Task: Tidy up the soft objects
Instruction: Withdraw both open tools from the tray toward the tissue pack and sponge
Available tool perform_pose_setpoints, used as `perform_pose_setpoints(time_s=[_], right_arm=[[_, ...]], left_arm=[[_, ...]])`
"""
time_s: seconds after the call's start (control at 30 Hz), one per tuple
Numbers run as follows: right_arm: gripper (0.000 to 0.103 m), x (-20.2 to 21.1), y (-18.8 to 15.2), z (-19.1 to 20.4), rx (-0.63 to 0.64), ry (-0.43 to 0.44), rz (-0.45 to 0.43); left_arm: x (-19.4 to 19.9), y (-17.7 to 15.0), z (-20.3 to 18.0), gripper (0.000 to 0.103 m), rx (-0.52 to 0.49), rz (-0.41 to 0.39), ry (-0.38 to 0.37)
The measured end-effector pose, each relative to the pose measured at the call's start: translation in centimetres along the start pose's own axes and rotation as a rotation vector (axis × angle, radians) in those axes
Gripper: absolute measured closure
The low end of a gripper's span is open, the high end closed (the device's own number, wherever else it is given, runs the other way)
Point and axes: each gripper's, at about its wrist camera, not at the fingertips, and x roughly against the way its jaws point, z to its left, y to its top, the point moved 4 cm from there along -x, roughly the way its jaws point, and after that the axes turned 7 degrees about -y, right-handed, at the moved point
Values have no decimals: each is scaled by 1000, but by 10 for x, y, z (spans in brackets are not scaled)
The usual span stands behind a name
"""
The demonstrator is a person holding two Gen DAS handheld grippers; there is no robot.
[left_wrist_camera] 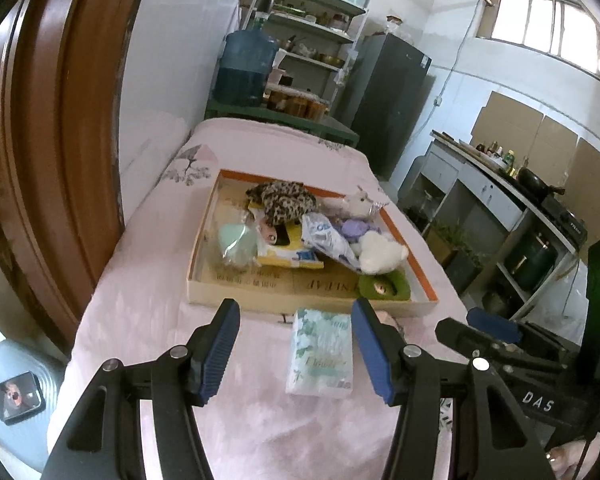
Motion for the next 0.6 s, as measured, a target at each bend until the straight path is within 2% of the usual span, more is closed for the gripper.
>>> perform_pose_setpoints(time_s=[0.23, 0.6], right_arm=[[37, -10, -8, -7, -19, -11, 22], [37, -20, -15, -18, -54, -6, 47]], left_arm=[[-11, -15, 6, 45, 6, 42, -14], [-38, -36, -6, 45, -31, 129, -62]])
